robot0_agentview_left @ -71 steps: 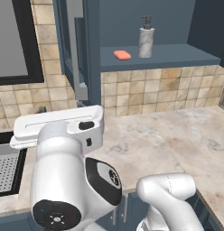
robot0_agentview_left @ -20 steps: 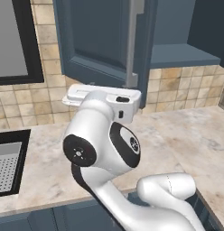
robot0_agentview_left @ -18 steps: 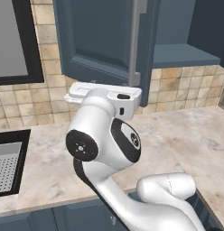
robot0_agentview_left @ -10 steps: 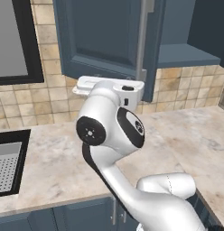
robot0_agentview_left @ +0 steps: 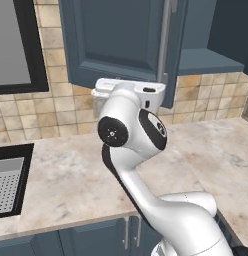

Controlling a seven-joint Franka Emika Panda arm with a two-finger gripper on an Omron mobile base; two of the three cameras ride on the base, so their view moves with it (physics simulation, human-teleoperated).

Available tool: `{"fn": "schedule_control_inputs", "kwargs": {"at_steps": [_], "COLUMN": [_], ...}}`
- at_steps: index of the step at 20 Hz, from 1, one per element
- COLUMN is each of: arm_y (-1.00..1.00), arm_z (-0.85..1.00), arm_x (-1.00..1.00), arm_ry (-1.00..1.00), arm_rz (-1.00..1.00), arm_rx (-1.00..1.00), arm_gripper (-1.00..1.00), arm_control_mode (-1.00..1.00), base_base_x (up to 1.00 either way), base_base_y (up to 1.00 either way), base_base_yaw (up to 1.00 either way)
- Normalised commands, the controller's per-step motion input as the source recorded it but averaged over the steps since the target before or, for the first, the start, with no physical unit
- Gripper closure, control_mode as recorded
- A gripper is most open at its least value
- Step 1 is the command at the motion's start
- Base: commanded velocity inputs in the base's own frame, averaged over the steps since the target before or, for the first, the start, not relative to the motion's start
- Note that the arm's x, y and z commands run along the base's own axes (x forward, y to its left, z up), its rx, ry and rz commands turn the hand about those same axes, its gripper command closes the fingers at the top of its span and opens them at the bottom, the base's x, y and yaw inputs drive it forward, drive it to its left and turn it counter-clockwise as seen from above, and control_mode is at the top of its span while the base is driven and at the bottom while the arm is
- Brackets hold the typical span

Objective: Pick up the bar soap and soap dispenser from the sink, and place them back in the cabinet, and close the cabinet doors.

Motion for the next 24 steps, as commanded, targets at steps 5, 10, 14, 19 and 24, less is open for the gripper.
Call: {"fn": "schedule_control_inputs", "kwargs": {"at_steps": [5,10,14,19,24], "arm_y": [-0.08,-0.08,-0.16,-0.27,-0.33], "arm_z": [-0.04,0.0,-0.02,-0.07,-0.07], "arm_x": [0.33,0.34,0.48,0.46,0.4], "arm_ry": [0.0,0.0,0.0,0.0,0.0], "arm_rz": [0.0,0.0,0.0,0.0,0.0], "arm_rx": [0.0,0.0,0.0,0.0,0.0], "arm_gripper": [-1.0,-1.0,-1.0,-1.0,-1.0], "arm_control_mode": [-1.0,-1.0,-1.0,-1.0,-1.0], "base_base_x": [0.0,0.0,0.0,0.0,0.0], "base_base_y": [0.0,0.0,0.0,0.0,0.0], "base_base_yaw": [0.0,0.0,0.0,0.0,0.0]}}
